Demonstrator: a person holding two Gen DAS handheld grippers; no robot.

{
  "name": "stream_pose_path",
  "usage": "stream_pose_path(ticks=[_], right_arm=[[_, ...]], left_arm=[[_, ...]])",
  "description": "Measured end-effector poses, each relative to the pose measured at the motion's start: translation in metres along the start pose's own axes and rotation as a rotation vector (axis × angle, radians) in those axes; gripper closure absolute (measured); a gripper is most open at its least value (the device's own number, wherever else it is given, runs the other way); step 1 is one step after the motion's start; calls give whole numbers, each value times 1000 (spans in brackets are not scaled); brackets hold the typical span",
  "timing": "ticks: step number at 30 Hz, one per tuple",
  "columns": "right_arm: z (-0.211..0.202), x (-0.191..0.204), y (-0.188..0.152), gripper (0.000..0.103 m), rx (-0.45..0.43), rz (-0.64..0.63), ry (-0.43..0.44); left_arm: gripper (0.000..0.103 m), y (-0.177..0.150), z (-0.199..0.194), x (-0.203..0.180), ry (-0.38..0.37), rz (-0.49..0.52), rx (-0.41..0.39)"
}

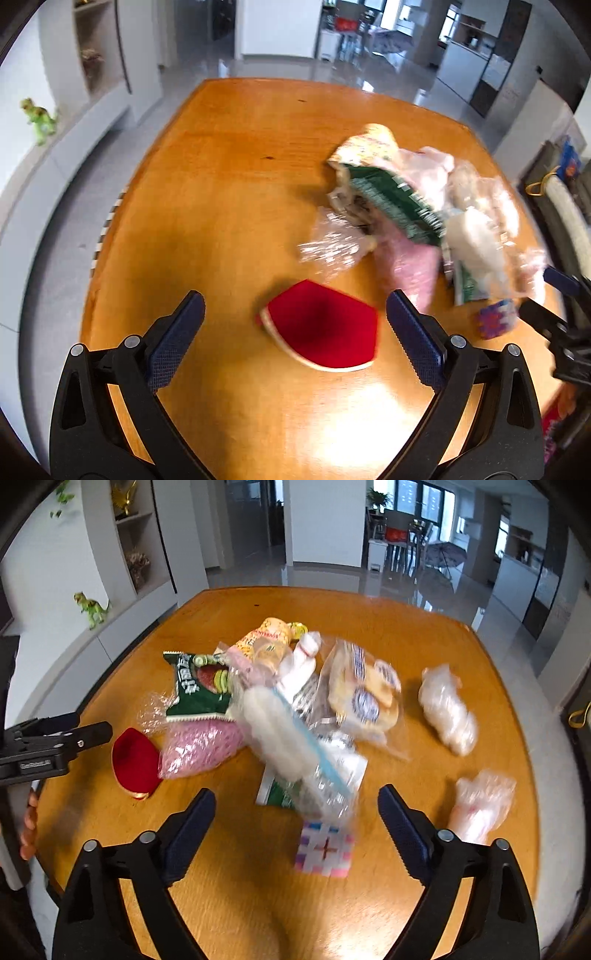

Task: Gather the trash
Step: 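Grasp the green snack wrapper with the left tool while the right tool grasps a clear plastic bag, then carry both items to the black trash bag and open both tools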

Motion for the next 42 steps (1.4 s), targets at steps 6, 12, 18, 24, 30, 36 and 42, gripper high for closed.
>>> stream_pose_path(ticks=[6,12,18,24,30,36,42], right_arm=[[42,17,28,33,55,-202,-82],[69,14,22,87,119,-169,-7],[37,-3,11,88,74,-72,78],[22,-13,8,88,41,-32,80],[4,-15,8,88,18,-3,92],[-27,3,0,88,-18,-7,137],[-58,59,-12,88,-54,-74,214]], left_arm=[[8,33,0,-20,-100,-41,19],[8,57,38,-38,-75,-48,92],[8,59,71,-50,-127,-89,155],[54,62,90,-55,-212,-155,157],[61,58,53,-59,-238,-107,71],[62,41,-10,-59,-203,-19,-24],[63,4,-66,-30,-163,-16,-100]])
Point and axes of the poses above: each gripper's, at about its wrist camera, not at the fingertips, and z roughly the way its jaws point, x to its left, y to its top, the point moved 6 cm from there along z, roughly the way its jaws point, and after that the axes turned 12 degrees about -y, right-handed, at the moved point
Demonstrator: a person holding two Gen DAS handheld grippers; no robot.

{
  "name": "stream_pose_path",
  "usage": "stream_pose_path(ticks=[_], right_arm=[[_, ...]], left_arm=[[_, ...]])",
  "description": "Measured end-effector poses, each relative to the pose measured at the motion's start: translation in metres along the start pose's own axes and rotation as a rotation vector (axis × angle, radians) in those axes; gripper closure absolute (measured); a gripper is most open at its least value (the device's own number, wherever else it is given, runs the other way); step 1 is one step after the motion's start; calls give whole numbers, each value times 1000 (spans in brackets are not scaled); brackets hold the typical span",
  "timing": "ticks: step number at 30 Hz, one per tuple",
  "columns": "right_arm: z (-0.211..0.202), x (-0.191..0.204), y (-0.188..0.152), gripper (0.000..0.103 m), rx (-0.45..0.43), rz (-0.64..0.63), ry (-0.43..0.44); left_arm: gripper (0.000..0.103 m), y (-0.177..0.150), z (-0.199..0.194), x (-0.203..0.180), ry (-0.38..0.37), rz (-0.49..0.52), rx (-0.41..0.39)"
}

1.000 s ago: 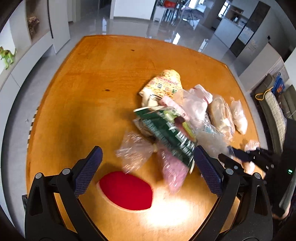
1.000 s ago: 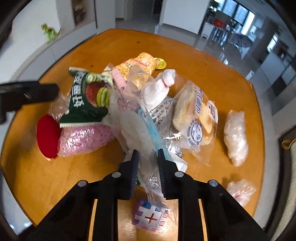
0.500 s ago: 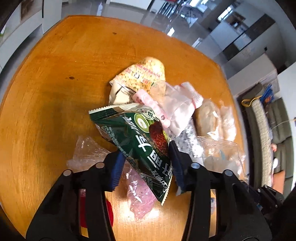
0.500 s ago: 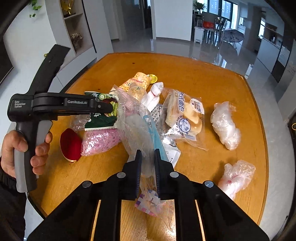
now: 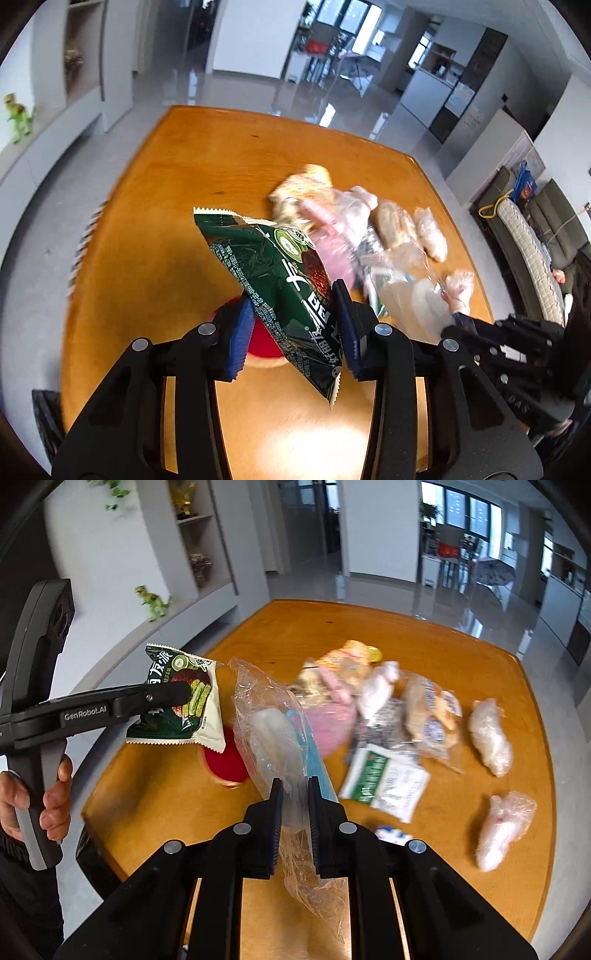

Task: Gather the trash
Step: 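Carry both items to the black trash bag and open both tools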

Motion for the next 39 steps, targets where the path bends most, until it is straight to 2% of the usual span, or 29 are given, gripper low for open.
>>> stream_pose_path(ticks=[8,16,18,22,27,32,34,35,36,37,38,39], right_arm=[[-13,120,-16,89,-22,-142,133],[-26,237,-25,89,-26,-279,251],[-29,267,-29,89,-20,-315,287],[-34,328,-44,89,7,-385,379],[-36,403,-75,89,55,-482,493],[-22,473,-112,89,116,-568,556],[-13,495,-117,88,133,-574,564],[-10,505,-120,82,142,-571,579],[-5,517,-122,59,154,-577,602],[2,527,-123,43,160,-588,572],[8,525,-121,29,153,-581,539],[13,526,-118,29,138,-556,518]], left_arm=[[71,-62,-87,65,110,-75,-89],[75,-118,-137,126,160,-168,-111],[75,-133,-163,144,195,-208,-146],[75,-173,-213,178,311,-264,-189],[75,-244,-267,217,467,-361,-198],[75,-307,-291,262,545,-508,-196],[75,-323,-295,278,576,-552,-195],[74,-330,-297,286,584,-577,-200],[71,-334,-299,291,583,-599,-216],[60,-337,-300,296,586,-615,-225],[42,-341,-304,302,622,-633,-225],[8,-345,-307,305,667,-651,-226]])
Point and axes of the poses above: each gripper's, at about its wrist camera, not at the fingertips, and z roughly the way its jaws point, x to its left, y to its top, the point moved 6 cm from there along z, roughly the way its jaws point, and after that the axes turned 12 degrees about -y, right-handed, at the moved point
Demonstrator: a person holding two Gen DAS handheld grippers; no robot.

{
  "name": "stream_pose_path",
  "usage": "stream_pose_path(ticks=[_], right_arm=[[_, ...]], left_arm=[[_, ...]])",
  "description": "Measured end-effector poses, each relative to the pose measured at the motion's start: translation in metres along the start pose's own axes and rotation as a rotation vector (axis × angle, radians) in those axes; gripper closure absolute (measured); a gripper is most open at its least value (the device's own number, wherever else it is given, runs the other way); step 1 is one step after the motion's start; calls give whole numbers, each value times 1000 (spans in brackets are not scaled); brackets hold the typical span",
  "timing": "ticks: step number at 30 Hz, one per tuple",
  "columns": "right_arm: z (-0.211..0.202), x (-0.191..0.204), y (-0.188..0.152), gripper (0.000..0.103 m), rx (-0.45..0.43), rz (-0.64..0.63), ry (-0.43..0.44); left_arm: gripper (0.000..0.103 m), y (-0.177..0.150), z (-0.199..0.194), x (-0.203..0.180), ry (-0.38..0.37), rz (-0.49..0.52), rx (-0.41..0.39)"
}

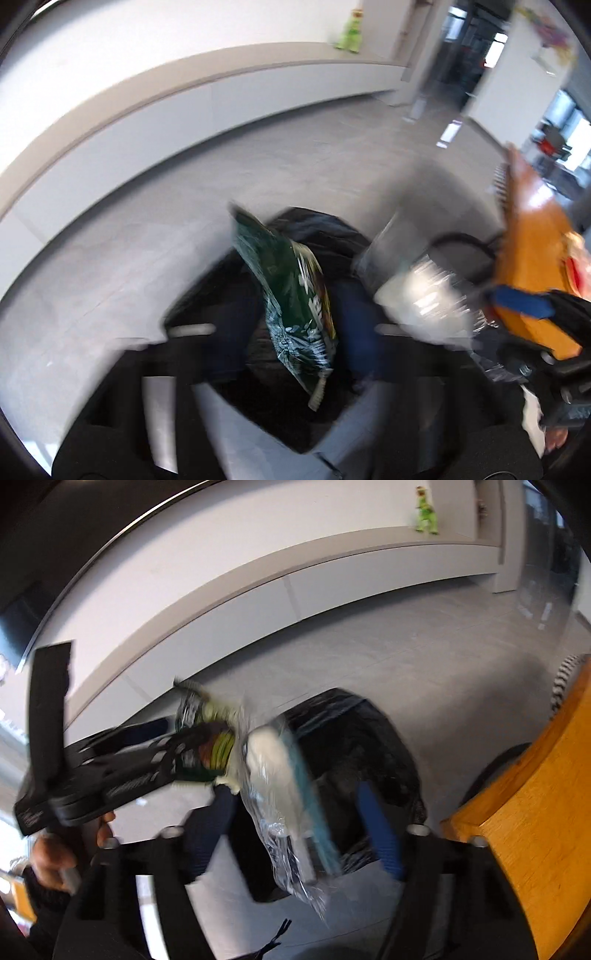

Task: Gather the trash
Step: 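Carry both items to the black trash bag and open both tools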

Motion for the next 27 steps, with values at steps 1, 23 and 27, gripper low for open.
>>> stream_pose_path(ticks=[1,23,27], right_arm=[[2,-1,1,29,-1,14,6],[-62,-121,-30,29,-71,156,-120],[-80,-161,-41,29,-79,209,-176]], left_arm=[[6,1,-4,3,19,-5,-30],[6,24,10,-104,-95,122,1],[6,26,22,-153,-141,179,27]])
Point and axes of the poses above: each gripper's, at about its wrist camera, not at the fingertips, and z roughly the way its jaws point, x to its left, y to its top, the point moved 6 cm from there along z, roughly the way its jaws point, and after that the axes turned 12 degrees about -y, right-handed, at the moved point
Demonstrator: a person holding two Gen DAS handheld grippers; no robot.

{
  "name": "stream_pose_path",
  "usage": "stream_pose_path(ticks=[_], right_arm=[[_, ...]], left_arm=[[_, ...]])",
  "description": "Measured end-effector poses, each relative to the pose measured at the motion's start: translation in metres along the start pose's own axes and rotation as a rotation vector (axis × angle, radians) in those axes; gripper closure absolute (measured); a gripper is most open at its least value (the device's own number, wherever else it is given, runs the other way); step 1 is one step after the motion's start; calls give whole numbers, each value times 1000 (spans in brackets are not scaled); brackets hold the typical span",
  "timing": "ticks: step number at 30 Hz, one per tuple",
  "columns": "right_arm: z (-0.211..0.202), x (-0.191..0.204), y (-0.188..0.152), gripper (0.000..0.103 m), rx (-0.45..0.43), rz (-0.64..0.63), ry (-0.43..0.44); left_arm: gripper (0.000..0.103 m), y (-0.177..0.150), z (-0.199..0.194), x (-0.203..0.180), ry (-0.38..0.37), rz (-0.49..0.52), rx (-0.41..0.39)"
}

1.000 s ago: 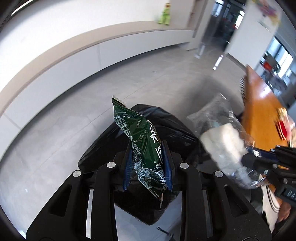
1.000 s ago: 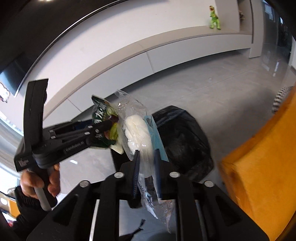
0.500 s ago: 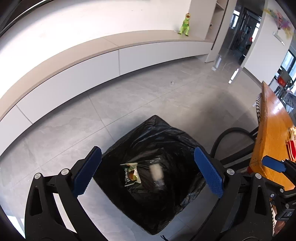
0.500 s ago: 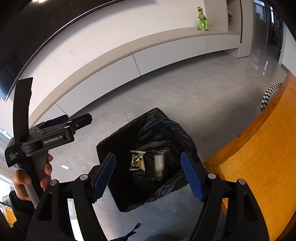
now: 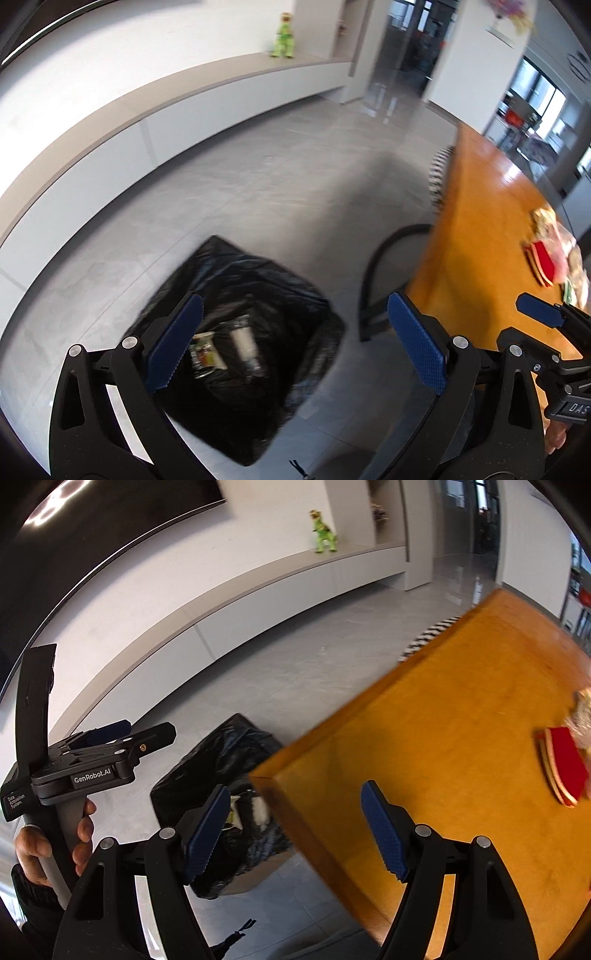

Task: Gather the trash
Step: 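Carry both items to the black trash bag and open both tools, then grasp the red paddle with the left tool while the right tool grasps the pink rubber-band bag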

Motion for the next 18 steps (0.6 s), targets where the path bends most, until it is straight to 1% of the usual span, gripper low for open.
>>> stream_pose_path(ticks=[5,7,8,10,12,15,17,18], right_arm=[[-16,-62,0,29,-23,78,-102],[-25,-101,1,29,-32,150,-167],[-26,-116,3,29,-35,184,-184],[-30,-159,3,29,-40,280,-241],[-31,-202,2,29,-41,361,-318],[-28,-257,-3,29,-21,468,-409],[-25,-293,-10,29,1,519,-447],[-18,-309,-13,29,27,539,-469]], left_arm=[[6,8,22,-64,-69,47,35],[6,11,32,-88,-85,58,48],[6,12,38,-101,-88,62,57],[6,12,49,-121,-101,67,76],[6,12,60,-142,-124,70,100],[6,12,74,-179,-148,84,129],[6,13,85,-205,-158,103,153],[6,14,90,-214,-161,111,165]])
Point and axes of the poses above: each gripper's, at about its wrist camera, not at the fingertips, and z roughly the way its jaws point, x to its left, y to its top, the point moved 6 cm from there along z, roughly the way its jaws point, and after that the axes turned 12 degrees about -y, right-handed, at the moved point
